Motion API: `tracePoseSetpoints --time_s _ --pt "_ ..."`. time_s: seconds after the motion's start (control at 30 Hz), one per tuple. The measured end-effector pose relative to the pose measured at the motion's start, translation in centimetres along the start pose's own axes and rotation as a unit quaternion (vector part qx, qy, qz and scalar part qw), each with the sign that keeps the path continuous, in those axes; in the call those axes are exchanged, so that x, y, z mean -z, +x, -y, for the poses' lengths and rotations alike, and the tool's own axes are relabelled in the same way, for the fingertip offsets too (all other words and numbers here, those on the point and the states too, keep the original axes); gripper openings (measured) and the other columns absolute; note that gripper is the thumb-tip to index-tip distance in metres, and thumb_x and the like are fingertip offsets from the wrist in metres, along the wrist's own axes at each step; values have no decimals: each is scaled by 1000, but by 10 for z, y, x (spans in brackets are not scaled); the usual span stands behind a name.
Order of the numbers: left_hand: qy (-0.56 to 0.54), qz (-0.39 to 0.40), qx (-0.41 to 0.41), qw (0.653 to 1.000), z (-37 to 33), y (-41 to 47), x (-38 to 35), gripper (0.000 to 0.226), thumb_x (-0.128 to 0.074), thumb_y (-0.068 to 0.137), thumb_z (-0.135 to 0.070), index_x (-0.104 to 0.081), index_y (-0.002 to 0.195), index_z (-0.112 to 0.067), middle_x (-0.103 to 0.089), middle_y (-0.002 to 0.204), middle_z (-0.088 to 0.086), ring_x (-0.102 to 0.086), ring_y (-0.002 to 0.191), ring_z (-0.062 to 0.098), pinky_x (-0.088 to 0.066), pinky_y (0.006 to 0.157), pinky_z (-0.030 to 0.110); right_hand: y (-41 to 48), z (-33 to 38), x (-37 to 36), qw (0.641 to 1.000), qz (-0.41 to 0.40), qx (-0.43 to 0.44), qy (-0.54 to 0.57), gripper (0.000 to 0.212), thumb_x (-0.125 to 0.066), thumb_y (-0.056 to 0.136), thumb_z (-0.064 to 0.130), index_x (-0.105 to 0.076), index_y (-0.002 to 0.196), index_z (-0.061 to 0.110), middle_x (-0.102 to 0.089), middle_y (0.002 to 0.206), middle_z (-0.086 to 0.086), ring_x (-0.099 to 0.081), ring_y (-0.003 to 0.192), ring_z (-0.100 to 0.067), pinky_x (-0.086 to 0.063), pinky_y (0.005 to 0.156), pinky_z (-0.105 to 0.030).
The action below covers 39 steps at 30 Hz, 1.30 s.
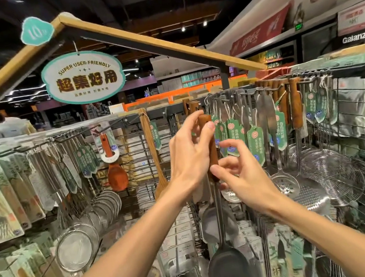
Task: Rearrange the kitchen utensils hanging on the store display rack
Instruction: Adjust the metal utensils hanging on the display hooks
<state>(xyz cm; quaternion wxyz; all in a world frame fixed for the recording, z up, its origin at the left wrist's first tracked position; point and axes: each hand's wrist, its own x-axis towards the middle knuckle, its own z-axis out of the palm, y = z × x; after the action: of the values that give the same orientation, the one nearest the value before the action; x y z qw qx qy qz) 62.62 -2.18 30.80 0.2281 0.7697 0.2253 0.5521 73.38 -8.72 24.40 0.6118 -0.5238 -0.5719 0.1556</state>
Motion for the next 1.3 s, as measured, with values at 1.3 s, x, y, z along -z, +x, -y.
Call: tracePoseSetpoints --time_s 1.3 --pt "22 -76 52 996 23 48 -26 46 -71 91 -29 -58 136 -31 -65 96 -9 -65 72 2 -43 65 5 56 2 -5 984 -97 48 -144 47 -57 100 24 -47 145 28 -67 73 11 -66 64 -10 -51 60 -14"
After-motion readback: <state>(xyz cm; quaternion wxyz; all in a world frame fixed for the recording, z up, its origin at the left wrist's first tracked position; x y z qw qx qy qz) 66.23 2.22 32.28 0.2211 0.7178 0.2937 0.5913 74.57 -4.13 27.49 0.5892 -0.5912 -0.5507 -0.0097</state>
